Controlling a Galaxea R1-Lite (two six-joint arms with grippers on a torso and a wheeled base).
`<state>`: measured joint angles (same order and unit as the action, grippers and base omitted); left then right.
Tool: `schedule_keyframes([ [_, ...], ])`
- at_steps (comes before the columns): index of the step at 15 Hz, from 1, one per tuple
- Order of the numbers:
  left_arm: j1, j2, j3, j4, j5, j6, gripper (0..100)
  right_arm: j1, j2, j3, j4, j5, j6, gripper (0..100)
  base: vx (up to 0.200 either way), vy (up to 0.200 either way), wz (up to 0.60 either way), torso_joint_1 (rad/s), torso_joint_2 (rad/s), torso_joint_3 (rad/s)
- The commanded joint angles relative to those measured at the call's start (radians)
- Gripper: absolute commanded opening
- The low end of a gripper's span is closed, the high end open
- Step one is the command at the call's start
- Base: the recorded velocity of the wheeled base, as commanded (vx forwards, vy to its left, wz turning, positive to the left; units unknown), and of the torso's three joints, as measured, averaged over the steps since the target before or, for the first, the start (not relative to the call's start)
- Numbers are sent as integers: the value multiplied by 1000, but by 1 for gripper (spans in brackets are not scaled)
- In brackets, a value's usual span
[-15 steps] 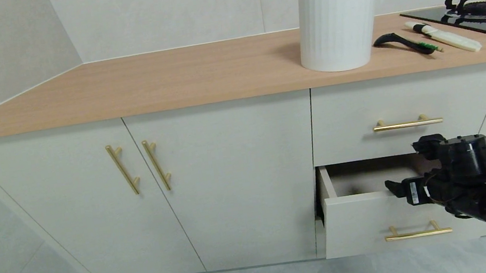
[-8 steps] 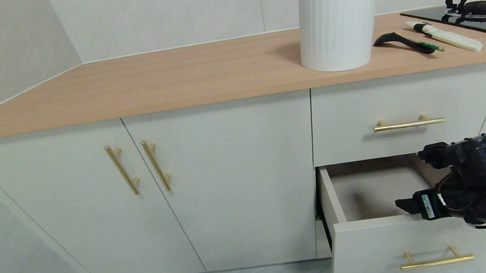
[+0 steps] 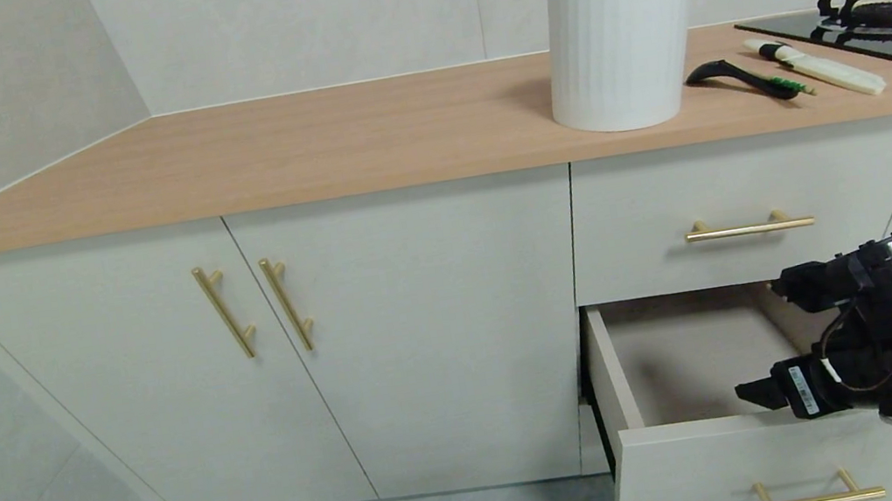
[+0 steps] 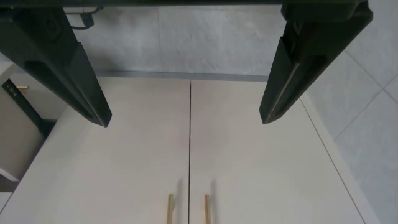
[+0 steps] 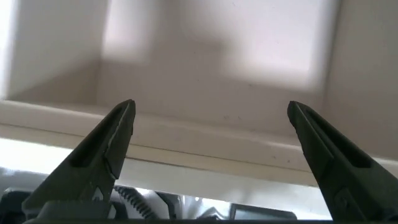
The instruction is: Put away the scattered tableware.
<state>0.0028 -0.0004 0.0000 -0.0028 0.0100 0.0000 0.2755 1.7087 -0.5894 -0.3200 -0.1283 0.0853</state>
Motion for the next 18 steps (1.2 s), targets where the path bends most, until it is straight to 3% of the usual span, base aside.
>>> schedule_keyframes([
  [1,0,0,0,0,1,0,100,13,-8,-1,9,1,-1,100,0,0,0,0,0,0],
  [9,0,0,0,0,1,0,100,39,-109,-43,315,1,-72,100,0,0,0,0,0,0],
  [15,0,0,0,0,1,0,100,145,-225,-64,638,3,-174,100,0,0,0,0,0,0],
  [18,0,0,0,0,1,0,100,177,-231,-63,713,1,-202,100,0,0,0,0,0,0],
])
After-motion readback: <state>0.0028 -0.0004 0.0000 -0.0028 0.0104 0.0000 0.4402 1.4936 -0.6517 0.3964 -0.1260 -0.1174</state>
